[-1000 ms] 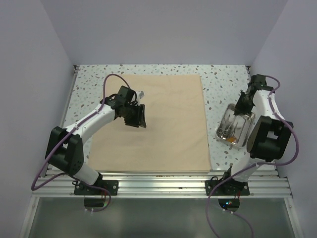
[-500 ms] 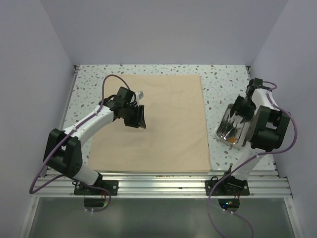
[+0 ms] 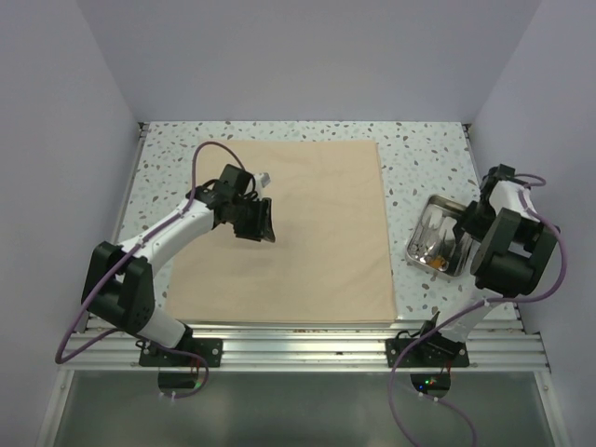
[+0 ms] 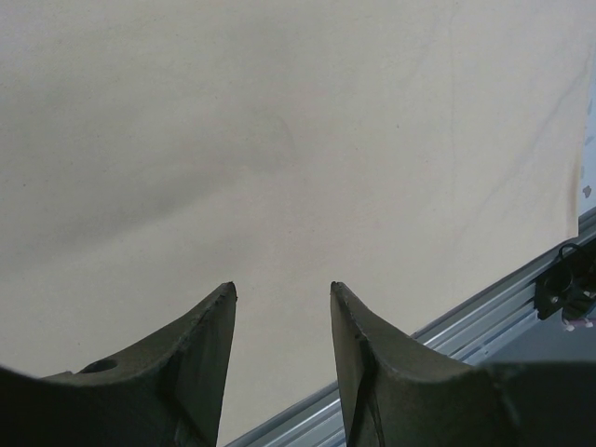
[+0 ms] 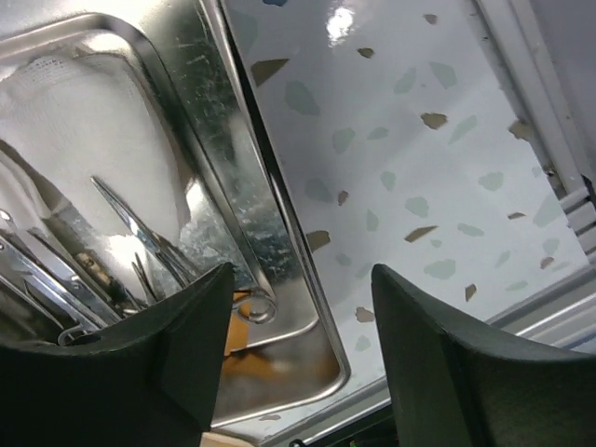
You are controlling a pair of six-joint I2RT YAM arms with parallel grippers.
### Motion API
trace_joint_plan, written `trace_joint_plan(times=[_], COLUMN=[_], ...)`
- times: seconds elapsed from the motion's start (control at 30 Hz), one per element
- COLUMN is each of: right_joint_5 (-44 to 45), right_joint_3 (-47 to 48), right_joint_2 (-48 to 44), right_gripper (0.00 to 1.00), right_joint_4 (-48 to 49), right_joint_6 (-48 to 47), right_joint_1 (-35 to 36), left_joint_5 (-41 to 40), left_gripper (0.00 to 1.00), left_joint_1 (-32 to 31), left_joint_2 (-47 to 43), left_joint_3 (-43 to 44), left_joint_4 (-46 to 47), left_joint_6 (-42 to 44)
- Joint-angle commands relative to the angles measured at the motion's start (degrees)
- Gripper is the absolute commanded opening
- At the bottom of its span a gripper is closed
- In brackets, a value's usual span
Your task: Prepare the surgical pack
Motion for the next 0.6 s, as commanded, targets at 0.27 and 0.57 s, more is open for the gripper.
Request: trace_joint_plan(times=[0.27,0.57], right_joint_5=[-8.51,-13.16], right_joint_3=[-0.14,3.55], right_joint_2=[5.64,-1.73], right_gripper=[0.36,0.0], right_joint_4=[6.55,0.49], right_joint_6=[1.68,6.51], right_joint_1=[0.1,0.27], left_joint_5=[-2.57,-5.74], left_gripper=[0.49,0.53], left_joint_1=[0.8,4.05], left_joint_2=[-3.88,-2.13], left_joint_3=[-0.43,2.12], left_joint_4=[-0.82,-0.73], left_joint_6=[-0.97,-2.64])
